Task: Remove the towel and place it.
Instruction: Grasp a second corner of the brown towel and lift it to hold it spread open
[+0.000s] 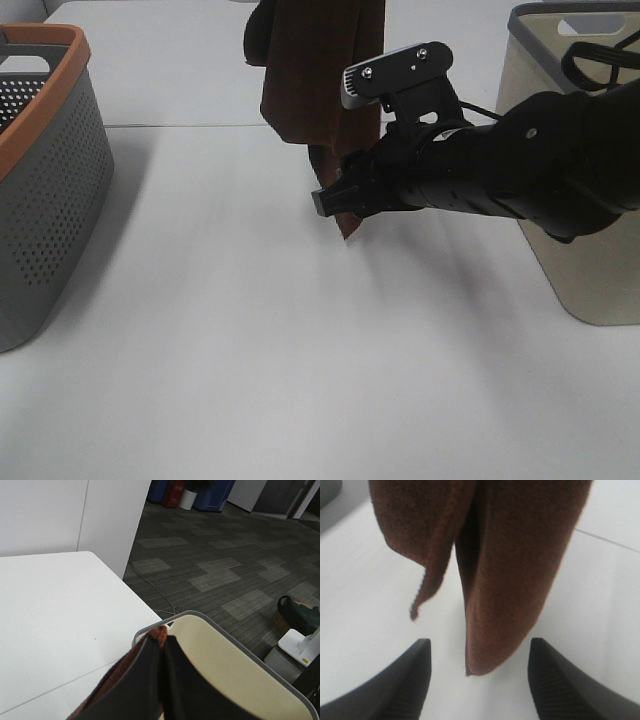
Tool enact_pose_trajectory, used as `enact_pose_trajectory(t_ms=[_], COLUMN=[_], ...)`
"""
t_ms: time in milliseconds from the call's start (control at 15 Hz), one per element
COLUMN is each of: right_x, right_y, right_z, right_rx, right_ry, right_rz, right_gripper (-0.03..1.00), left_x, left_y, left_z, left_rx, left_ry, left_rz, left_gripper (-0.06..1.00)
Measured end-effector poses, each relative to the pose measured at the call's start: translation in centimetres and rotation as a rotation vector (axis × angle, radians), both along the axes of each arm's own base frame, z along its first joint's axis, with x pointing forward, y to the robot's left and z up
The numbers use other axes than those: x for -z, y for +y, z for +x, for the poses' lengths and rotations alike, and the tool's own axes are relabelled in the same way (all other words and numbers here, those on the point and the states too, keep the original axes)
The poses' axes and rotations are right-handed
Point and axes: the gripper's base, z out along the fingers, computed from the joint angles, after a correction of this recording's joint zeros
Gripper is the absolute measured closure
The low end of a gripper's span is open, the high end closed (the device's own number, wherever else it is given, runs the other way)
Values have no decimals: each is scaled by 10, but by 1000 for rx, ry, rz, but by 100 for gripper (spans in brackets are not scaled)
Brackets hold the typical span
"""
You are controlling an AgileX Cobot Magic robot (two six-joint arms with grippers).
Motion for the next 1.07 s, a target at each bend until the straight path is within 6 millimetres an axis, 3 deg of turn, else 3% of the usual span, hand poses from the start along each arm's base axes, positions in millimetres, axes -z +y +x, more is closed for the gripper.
enact_pose_trajectory(t_ms=[333, 867, 933, 1067], right_x=[-3, -24, -29, -32], right_y=[4, 8, 10, 14], right_z=[0, 14, 16, 18], right_rx=[-26, 5, -8, -37], right_ry=[1, -168, -184, -187], right_rz=[27, 58, 65, 61], right_gripper=[41, 41, 43, 57], left_x=[0, 0, 0, 0], left_y=[0, 0, 0, 0], left_z=[0, 0, 0, 0], left_rx=[0, 0, 0, 0], left_ry=[0, 0, 0, 0], left_rz=[0, 0, 0, 0], left_gripper=[94, 94, 94, 94])
